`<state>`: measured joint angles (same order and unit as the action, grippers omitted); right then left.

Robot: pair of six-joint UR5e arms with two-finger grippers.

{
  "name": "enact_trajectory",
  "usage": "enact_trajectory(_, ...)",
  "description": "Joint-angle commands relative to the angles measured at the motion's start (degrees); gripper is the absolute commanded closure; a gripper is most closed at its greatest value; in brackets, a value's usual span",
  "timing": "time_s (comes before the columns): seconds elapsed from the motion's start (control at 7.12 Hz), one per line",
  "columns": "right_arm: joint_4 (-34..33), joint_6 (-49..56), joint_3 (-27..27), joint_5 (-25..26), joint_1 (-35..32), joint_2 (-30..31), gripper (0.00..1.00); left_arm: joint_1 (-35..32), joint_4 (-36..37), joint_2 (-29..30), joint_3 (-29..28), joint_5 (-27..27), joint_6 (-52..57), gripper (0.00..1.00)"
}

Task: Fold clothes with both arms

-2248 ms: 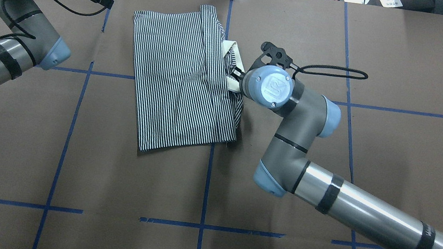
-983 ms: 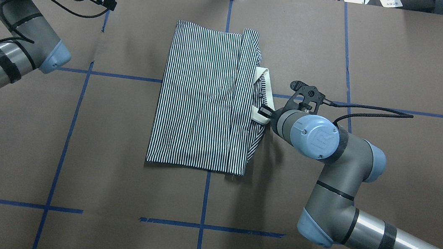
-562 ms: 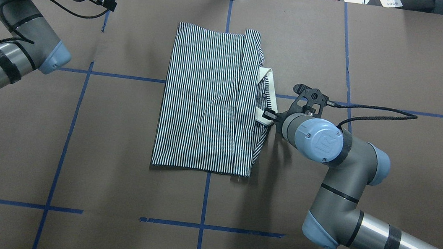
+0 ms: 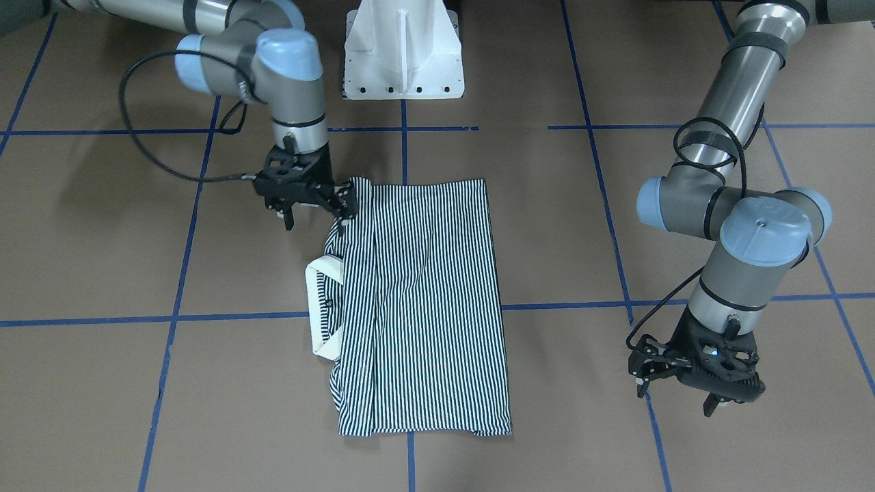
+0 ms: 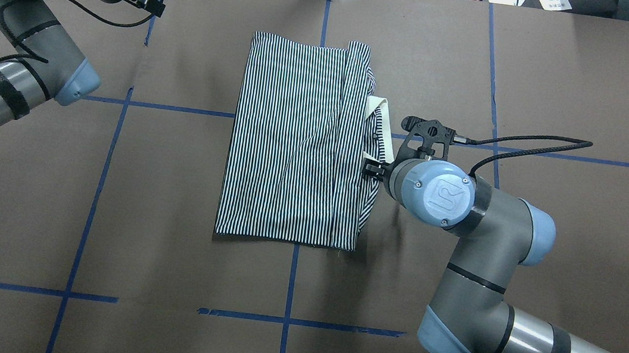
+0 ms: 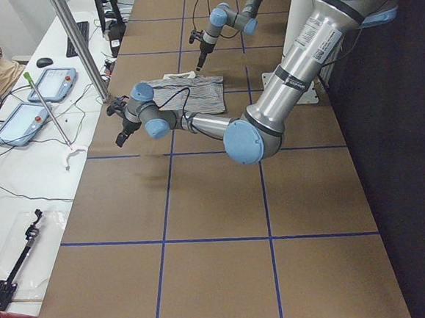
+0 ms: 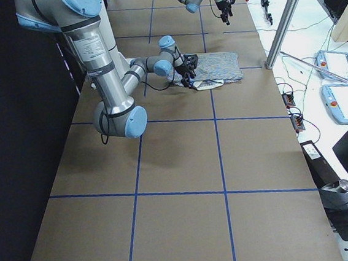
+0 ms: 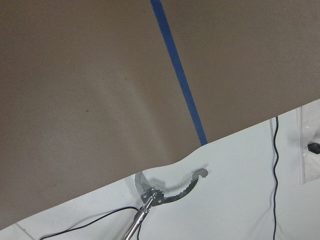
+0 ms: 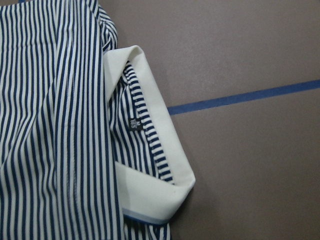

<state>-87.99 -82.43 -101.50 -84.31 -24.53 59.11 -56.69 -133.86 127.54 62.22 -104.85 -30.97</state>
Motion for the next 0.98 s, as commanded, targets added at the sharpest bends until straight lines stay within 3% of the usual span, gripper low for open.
enact_trajectory(0.0,-8.75,4.0,-0.1,-0.07,4.82,-5.57,0.0,0.0,0.0,-0.09,0.09,-0.09,-0.06,0.0)
enact_trajectory(0.14,-13.21,6.3,0.34,-0.16,6.32,-7.76,0.01,0.0,0.0,-0.09,0.18,-0.09,-0.06,0.0)
enact_trajectory(0.28,-15.26,11.63,0.69,-0.07,7.38,-8.05,0.31,0.0,0.0,-0.18,0.18,-0.09,-0.06,0.0)
enact_trajectory(0.42,-15.72,18.03,0.87,0.11,8.09,-8.05,0.49,0.09,0.0,-0.18,0.44,-0.09,-0.06,0.0)
enact_trajectory(0.84,-15.63,27.49,4.36,1.77,8.36,-10.23,0.54,0.09,0.0,-1.76,2.28,-0.18,-0.06,0.0)
